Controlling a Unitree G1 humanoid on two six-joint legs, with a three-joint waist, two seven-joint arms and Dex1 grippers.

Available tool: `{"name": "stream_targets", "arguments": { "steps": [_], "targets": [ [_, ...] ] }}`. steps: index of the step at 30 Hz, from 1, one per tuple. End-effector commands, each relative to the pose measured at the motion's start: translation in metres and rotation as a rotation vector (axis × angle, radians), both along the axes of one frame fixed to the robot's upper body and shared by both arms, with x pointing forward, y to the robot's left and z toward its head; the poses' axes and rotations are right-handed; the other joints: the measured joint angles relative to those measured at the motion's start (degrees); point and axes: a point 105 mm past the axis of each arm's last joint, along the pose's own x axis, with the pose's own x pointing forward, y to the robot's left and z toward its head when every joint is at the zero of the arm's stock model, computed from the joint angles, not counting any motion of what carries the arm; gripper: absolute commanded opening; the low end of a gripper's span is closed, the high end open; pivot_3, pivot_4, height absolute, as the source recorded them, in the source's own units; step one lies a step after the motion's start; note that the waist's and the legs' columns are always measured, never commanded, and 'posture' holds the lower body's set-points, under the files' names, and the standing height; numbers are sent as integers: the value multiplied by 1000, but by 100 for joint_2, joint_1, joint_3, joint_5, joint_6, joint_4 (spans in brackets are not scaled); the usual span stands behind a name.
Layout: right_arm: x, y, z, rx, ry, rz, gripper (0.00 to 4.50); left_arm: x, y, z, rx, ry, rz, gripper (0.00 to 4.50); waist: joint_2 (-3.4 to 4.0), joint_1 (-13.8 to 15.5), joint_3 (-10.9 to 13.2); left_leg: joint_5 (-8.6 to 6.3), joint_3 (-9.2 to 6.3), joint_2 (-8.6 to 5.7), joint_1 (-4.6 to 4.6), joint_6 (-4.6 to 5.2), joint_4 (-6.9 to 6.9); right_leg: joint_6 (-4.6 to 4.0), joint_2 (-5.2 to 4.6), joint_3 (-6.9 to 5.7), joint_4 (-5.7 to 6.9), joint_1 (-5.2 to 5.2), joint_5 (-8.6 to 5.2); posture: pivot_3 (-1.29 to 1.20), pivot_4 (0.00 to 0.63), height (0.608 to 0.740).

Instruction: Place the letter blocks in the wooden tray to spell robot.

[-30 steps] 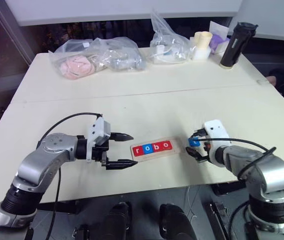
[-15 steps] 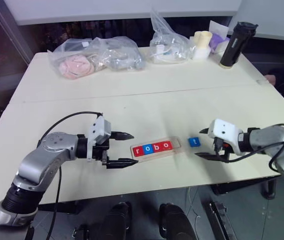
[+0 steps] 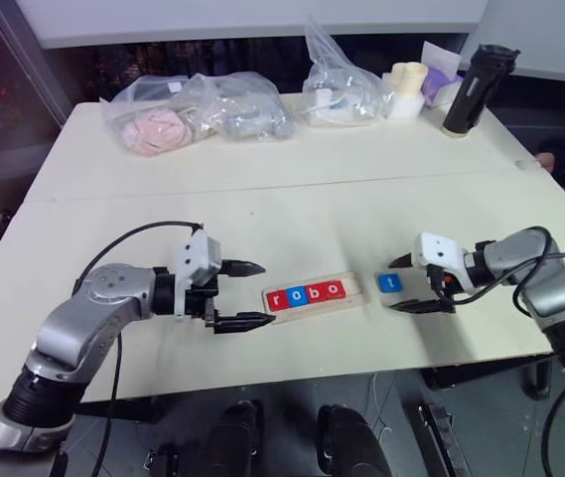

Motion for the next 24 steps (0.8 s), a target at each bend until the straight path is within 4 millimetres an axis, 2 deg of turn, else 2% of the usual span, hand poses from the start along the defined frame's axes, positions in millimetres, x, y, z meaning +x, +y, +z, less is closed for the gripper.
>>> {"name": "stream_targets", "arguments": {
  "steps": [1, 6, 11, 17, 20, 24],
  "targets": [
    [7, 1, 7, -7, -36, 8, 3632, -2, 2, 10, -9, -39, 2, 4500, 0, 18, 0, 0, 0, 0, 0, 0, 0, 0, 0, 0, 1, -1, 0, 0, 150, 725],
    [9, 0, 7, -11, -30, 8, 1143, -2, 1, 10, -11, -41, 5, 4500, 0, 33, 0, 1, 1, -1, 0, -1, 1, 0, 1, 2, 2, -2, 0, 0, 150, 725],
    [6, 3, 14, -24, -44, 46, 1146, -2, 1, 10, -12, -42, 7, 4500, 0, 34, 0, 1, 1, -2, 0, -2, 3, 0, 2, 2, 5, -1, 0, 0, 150, 725],
    [-6, 29, 32, -39, -68, 201, 1146, -1, 1, 10, -13, -42, 6, 4500, 1, 23, 0, 1, 1, -1, 0, -2, 3, 1, 3, 3, 9, -5, 1, 0, 150, 725],
    [-11, 40, 30, -30, -54, 238, 1146, -1, 0, 10, -13, -43, 6, 4500, 1, 31, 0, 1, 1, -1, 0, -2, 3, 2, 3, 3, 11, -5, 1, 0, 150, 725],
    [-9, 43, 23, -35, -46, 236, 1146, -2, 0, 10, -13, -44, 9, 4500, 0, 39, 0, 1, 0, -1, 0, -2, 7, 1, 1, 3, 11, -3, 0, 0, 150, 725]
  ]
}}
